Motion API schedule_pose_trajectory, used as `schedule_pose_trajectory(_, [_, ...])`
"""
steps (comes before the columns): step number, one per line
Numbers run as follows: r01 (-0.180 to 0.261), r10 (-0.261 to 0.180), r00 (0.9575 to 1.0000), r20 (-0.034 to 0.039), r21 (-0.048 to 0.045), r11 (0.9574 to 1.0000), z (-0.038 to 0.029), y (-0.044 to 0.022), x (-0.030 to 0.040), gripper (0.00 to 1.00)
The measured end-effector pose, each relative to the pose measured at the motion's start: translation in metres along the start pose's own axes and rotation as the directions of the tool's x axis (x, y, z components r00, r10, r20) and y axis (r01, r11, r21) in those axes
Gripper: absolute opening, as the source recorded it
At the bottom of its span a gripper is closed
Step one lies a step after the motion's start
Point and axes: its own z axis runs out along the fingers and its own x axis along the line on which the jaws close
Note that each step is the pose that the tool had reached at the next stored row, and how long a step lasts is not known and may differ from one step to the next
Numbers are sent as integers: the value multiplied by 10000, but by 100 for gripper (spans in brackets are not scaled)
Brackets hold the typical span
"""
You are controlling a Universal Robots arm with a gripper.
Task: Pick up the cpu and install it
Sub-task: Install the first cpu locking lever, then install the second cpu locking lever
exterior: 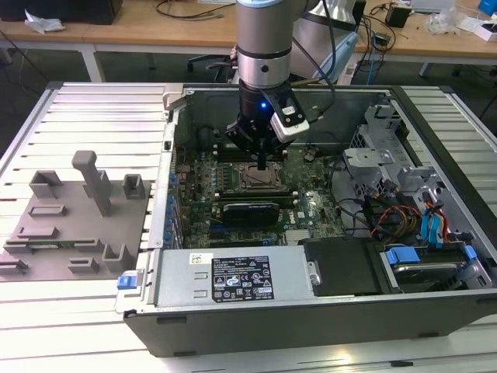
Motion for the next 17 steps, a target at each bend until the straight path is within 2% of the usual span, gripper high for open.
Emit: schedule_pose_trajectory(17, [6,-6,10000,-88,8,10000,0,0,0,11])
